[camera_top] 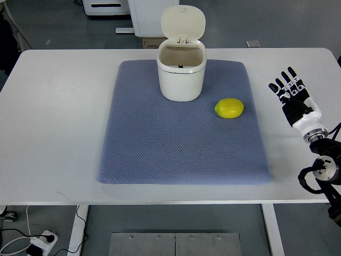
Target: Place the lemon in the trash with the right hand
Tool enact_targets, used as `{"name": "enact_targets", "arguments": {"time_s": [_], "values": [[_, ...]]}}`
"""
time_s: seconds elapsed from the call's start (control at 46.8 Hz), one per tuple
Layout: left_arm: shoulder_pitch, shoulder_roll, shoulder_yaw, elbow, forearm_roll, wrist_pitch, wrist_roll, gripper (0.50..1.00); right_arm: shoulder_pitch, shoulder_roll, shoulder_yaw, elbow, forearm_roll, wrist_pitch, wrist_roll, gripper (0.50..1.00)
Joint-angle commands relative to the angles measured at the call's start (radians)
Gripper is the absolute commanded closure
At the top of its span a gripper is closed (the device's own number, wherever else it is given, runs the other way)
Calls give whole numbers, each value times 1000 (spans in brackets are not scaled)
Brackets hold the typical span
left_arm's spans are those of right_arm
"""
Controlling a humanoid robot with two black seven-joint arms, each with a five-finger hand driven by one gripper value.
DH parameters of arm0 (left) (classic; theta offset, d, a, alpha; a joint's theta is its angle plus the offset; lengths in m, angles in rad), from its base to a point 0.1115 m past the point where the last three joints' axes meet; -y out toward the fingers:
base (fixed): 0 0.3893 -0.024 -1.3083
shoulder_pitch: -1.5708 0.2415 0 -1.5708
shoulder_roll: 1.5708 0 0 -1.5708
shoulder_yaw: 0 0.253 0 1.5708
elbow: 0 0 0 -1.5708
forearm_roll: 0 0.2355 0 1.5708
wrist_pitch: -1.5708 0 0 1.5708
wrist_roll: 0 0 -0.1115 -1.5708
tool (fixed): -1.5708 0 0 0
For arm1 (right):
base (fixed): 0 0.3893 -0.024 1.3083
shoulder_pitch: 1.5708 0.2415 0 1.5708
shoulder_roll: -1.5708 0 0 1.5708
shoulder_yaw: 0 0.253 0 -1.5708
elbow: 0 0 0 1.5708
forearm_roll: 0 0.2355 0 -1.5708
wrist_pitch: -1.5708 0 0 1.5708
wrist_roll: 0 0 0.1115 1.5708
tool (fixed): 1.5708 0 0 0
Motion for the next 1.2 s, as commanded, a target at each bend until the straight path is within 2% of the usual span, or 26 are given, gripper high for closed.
{"name": "enact_targets", "arguments": {"time_s": [0.0,1.174], "values": [[0,0,0,0,0,0,0,500,-2,0,1,0,0,0,-1,500],[0,0,0,0,0,0,0,500,15,-3,-29,5,-14,2,1,500]]}}
